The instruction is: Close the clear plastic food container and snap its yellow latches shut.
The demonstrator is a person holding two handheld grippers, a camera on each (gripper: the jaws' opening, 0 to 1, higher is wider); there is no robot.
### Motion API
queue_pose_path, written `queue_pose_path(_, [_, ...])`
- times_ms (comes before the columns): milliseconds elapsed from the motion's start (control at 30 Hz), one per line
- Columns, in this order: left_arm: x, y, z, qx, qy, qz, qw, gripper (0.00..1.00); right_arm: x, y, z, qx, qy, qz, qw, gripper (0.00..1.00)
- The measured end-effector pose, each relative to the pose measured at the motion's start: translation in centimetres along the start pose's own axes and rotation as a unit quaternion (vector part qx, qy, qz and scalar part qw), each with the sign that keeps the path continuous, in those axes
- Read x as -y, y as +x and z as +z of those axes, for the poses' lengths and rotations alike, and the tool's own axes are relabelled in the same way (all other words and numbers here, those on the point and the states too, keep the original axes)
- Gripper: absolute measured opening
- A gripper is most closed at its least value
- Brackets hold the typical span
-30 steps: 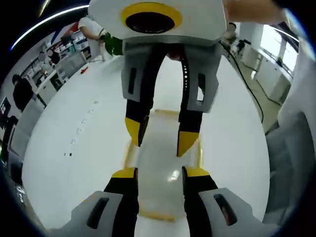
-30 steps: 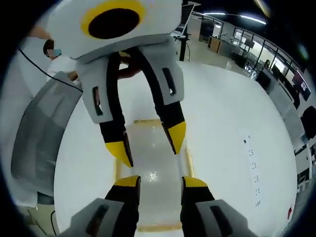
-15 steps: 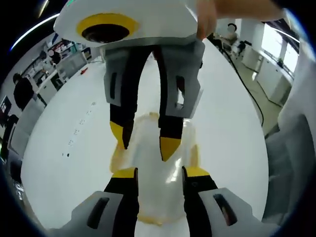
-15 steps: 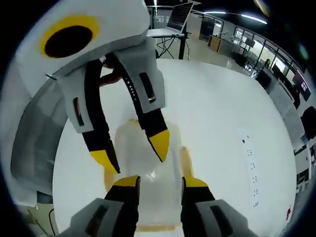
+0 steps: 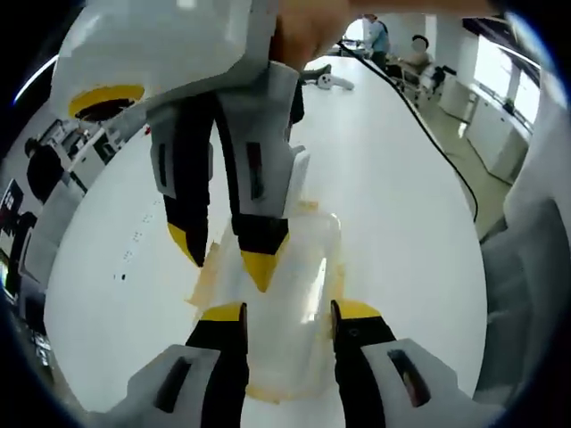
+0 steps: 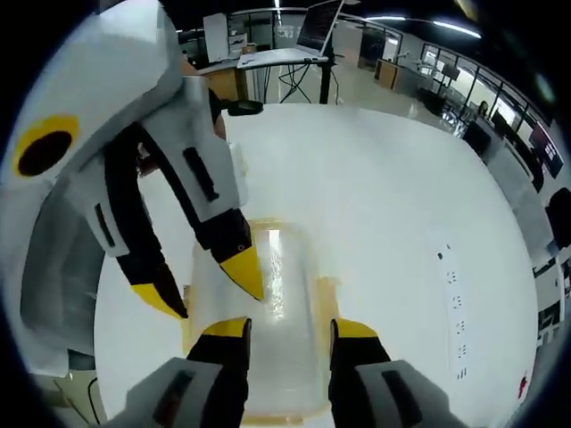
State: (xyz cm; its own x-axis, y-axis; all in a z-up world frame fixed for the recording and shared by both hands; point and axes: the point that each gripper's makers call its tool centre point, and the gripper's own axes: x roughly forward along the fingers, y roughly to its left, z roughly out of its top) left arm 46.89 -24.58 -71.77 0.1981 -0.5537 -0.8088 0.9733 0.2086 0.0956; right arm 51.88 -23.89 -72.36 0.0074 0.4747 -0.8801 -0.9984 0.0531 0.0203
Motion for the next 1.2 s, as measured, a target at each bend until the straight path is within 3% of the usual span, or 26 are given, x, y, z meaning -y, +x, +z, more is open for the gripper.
queue_pose_path(267, [0.2, 0.1, -0.3, -0.001, 0.005, 0.013, 0.9999, 0.43, 0.2, 0.1, 0.1, -0.002, 0.02, 0.024, 0.9995, 0.35])
queue_pose_path(467, [0.1, 0.0, -0.2, 0.001, 0.025, 0.027, 0.9993, 0.41, 0.2, 0.3, 0.1, -0.012, 0.027, 0.039, 0.9988, 0.35])
queue_pose_path(700, [0.3, 0.6, -0.4, -0.006, 0.027, 0.025, 0.9993, 0.42, 0.3, 0.4, 0.0, -0.025, 0.026, 0.054, 0.9979, 0.36])
queue_pose_path(1200, [0.4, 1.1, -0.6, -0.021, 0.076, 0.046, 0.9958, 0.42, 0.2, 0.7, -0.1, -0.045, 0.013, 0.077, 0.9959, 0.36])
